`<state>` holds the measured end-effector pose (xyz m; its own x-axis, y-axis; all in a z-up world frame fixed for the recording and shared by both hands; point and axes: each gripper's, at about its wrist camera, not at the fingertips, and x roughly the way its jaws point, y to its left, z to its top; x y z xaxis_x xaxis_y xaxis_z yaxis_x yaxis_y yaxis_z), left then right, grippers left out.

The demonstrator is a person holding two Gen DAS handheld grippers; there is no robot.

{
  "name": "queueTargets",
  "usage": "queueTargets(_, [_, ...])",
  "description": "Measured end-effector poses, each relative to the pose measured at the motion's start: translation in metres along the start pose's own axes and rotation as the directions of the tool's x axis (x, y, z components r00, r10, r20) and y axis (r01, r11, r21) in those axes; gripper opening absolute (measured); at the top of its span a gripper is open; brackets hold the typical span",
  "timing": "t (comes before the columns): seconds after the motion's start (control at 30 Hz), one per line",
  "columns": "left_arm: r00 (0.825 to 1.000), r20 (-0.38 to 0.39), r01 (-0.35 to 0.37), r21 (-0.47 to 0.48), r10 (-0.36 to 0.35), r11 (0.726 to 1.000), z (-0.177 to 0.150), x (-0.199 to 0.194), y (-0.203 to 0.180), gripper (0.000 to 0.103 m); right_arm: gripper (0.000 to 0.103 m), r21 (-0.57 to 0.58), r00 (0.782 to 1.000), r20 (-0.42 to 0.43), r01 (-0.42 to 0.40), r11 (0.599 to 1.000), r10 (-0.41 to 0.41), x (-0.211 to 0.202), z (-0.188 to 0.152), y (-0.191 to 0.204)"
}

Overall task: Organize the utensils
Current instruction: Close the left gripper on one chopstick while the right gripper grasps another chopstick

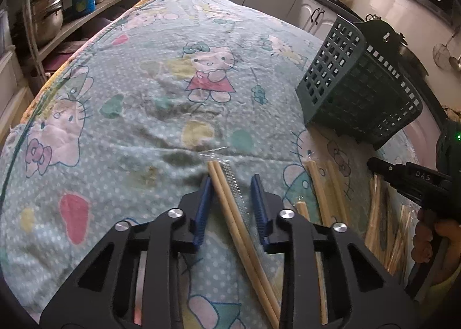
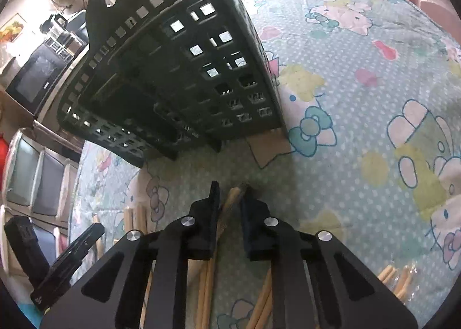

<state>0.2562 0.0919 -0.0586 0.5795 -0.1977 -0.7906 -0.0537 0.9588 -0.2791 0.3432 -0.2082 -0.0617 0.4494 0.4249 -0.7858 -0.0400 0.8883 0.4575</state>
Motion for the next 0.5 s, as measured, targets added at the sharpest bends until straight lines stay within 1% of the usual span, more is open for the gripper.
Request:
queueTargets(0.07, [1.0, 0.0, 0.004, 0.003, -0.004, 1.0, 0.001, 0.0, 0.0, 0.01, 0.009, 0.006, 1.0, -0.002, -0.029, 1.0, 0.029, -0.003, 0.001, -0.003])
queueTargets(0.13, [1.0, 0.001, 0.002, 0.015, -0.002, 1.0, 0.002, -0.002, -0.002, 0.006, 0.008, 0.009, 0.998, -0.001, -0.055, 0.998, 0.055, -0.008, 0.002, -0.007])
queueTargets(0.2, [1.0, 0.007, 0.016, 0.033, -0.016, 0.999, 0.002, -0.006, -0.005, 0.005, 0.008, -0.002, 0.997, 0.005, -0.076, 0.997, 0.076, -0.015, 0.0, -0.004])
queueTargets(0.37, [0.999, 0.037, 0.033, 0.057, -0.036, 0.998, 0.006, -0.02, -0.012, 0.004, 0.008, -0.087, 0.99, 0.051, -0.127, 0.988, 0.132, -0.039, -0.006, 0.011])
queueTargets(0.5, [0.995, 0.081, 0.05, 0.082, -0.057, 0.995, 0.011, -0.037, -0.021, 0.003, 0.008, -0.164, 0.982, 0.108, -0.137, 0.977, 0.155, -0.061, -0.012, 0.028])
